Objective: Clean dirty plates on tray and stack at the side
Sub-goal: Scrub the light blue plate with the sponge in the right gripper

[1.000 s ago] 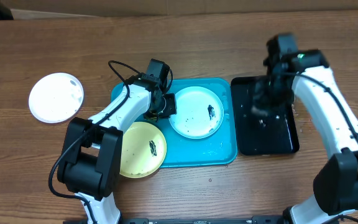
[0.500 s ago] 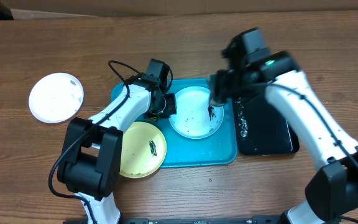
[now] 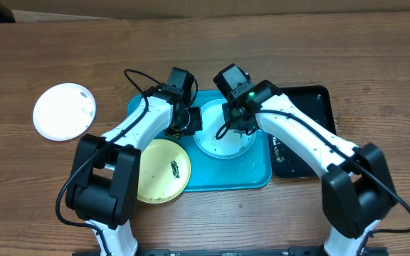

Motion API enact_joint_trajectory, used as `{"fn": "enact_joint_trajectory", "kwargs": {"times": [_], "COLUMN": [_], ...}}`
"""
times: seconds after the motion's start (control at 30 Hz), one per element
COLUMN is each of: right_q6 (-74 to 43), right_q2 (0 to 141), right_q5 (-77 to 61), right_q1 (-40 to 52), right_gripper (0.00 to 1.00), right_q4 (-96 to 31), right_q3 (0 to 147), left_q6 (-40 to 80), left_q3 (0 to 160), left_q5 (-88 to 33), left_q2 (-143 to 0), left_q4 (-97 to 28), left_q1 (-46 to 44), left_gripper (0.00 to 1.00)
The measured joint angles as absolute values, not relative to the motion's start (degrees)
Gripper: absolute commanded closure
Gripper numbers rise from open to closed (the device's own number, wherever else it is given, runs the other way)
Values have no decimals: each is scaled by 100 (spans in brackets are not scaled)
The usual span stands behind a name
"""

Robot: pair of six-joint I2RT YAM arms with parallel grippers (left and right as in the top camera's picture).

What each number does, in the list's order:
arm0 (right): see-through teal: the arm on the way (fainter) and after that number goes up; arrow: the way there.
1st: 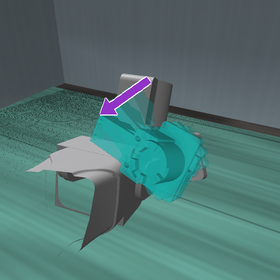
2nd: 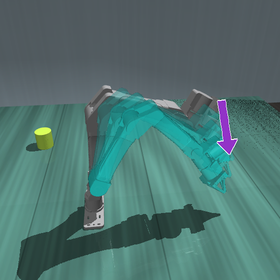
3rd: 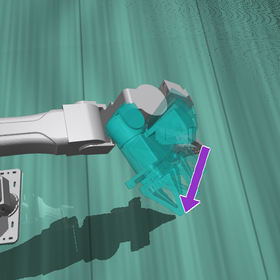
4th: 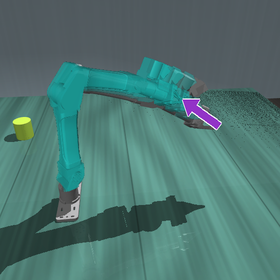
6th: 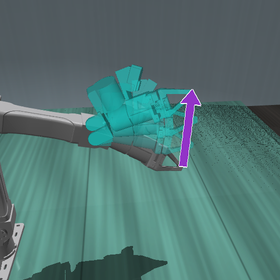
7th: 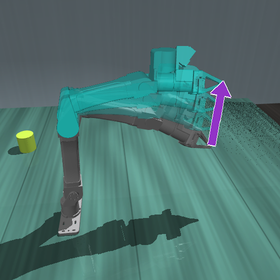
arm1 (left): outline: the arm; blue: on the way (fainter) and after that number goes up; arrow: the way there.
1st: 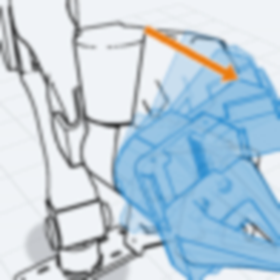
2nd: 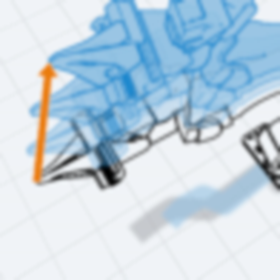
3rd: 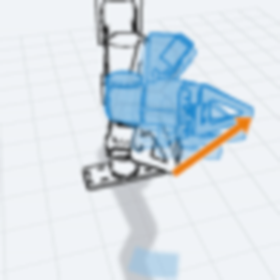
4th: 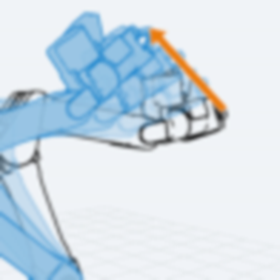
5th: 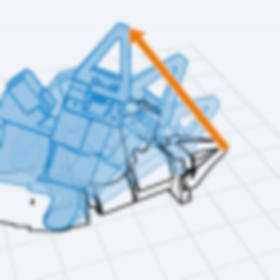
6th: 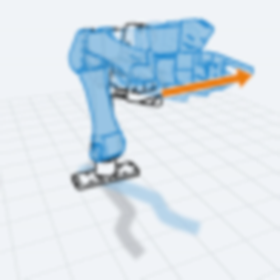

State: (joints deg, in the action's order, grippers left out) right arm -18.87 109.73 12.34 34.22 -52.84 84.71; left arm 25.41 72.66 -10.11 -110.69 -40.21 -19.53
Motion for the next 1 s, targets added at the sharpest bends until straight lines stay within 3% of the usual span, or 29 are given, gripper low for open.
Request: {"fn": "enact_joint_trajectory", "kwargs": {"times": [0.63,1.0], "right_q6": [-2250,-2359], "right_q2": [11747,11828], "right_q5": [1415,814], "right_q1": [3293,3063], "right_gripper": [96,96], "right_q4": [-5223,-5030], "right_q3": [8471,8388], "left_q6": [2541,2541], "left_q3": [7266,7266], "left_q5": [-1037,-1070], "left_q2": [-11069,-11069], "left_q4": [-4001,-3983], "left_q1": [-1953,-1953], "left_gripper": [96,96]}}
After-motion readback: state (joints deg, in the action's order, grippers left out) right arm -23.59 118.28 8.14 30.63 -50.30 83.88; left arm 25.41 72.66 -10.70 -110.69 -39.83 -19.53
